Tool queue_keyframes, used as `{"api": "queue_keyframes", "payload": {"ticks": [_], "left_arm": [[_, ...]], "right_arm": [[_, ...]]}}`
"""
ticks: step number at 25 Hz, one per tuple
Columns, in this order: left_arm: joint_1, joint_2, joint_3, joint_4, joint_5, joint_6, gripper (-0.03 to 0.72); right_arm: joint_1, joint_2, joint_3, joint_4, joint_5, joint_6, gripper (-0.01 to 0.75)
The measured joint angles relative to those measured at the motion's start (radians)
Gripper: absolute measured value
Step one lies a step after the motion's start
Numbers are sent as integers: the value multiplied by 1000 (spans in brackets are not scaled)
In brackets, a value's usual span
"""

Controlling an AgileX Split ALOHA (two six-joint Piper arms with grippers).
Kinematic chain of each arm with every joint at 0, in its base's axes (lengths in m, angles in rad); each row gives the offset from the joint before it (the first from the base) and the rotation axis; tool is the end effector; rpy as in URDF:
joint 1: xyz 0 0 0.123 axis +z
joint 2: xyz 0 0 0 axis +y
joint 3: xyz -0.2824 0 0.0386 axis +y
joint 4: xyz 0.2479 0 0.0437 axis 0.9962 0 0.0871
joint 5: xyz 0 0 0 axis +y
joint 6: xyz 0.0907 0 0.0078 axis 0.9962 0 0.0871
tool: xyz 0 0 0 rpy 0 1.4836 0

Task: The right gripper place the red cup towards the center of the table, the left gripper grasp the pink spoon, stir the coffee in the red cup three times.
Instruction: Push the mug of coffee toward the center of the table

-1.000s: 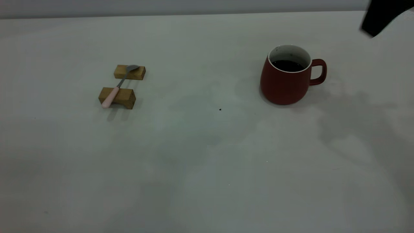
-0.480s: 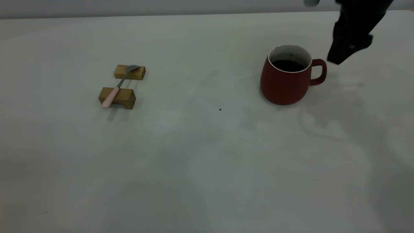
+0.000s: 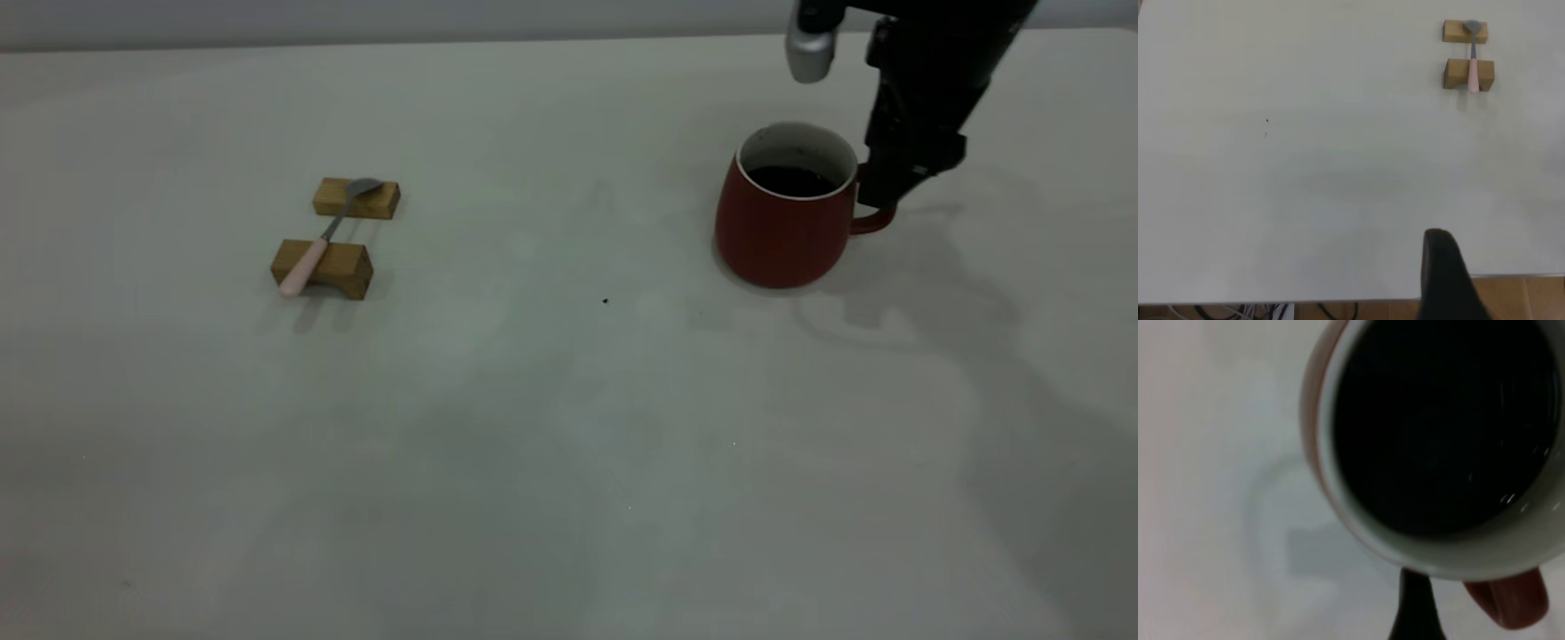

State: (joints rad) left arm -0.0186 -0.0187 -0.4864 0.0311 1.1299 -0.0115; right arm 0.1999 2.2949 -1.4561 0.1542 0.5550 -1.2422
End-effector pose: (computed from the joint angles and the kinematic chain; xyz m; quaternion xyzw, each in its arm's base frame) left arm -0.0091 0.0027 0.2678 0.0019 0.8694 0.0081 0.4940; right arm 0.4280 0.0943 0.0663 -0.6078 0.7817 -0.0230 0.1382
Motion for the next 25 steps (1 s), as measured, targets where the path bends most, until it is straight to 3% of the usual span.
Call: {"api": "queue_keyframes", "payload": {"ticks": [9,25], "left_arm": [[0,0,0,0,0,0,492],[0,0,0,0,0,0,492]], "right_arm": [[24,59,-53,10,59,-36,591],[152,81,-60,172,-14,-47,591]]}}
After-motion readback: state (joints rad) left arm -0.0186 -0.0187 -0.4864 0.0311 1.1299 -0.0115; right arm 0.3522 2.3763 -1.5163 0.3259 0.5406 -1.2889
